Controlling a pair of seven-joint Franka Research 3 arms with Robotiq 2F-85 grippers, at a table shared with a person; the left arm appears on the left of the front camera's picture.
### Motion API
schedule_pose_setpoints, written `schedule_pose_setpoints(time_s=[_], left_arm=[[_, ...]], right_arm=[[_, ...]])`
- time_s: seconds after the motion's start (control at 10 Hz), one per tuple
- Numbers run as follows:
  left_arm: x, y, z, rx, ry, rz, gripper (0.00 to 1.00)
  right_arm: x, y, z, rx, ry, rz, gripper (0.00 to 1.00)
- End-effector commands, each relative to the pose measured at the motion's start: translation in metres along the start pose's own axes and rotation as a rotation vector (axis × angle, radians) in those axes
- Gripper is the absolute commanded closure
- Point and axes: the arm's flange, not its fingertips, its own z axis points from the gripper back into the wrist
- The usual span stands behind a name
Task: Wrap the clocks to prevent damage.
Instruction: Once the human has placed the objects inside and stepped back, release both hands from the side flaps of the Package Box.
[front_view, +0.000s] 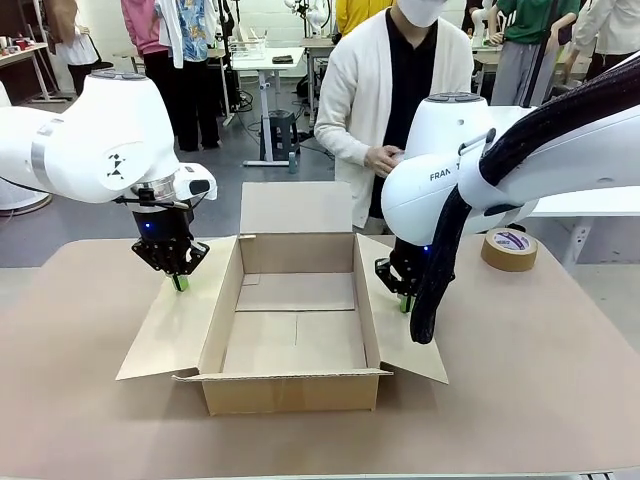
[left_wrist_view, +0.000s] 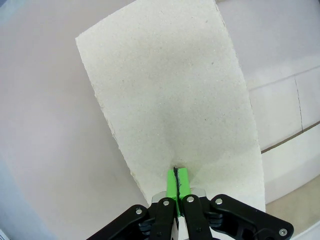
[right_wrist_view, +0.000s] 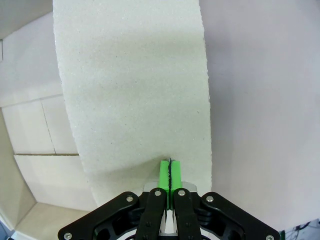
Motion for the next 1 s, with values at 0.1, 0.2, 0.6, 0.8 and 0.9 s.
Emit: schedule_pose_setpoints(time_s=[0.1,0.2,0.6,0.8,0.9], left_arm=[[-0.0002,0.0002,-0.0004,0.000,0.001,-0.009,1.00],[-0.0002,0.0002,-0.0004,0.000,0.001,-0.009,1.00],[-0.0002,0.0002,-0.0004,0.000,0.001,-0.009,1.00],[-0.0002,0.0002,-0.0004,0.000,0.001,-0.009,1.00],[-0.0002,0.0002,-0.0004,0.000,0.001,-0.009,1.00]], right_arm=[[0.0001,0.0000,0.0001,0.001,-0.001,-0.002,0.99],[0.0001,0.0000,0.0001,0.001,-0.001,-0.002,0.99],[0.0001,0.0000,0.0001,0.001,-0.001,-0.002,0.99],[0.0001,0.0000,0.0001,0.001,-0.001,-0.002,0.99],[0.0001,0.0000,0.0001,0.001,-0.001,-0.002,0.99]])
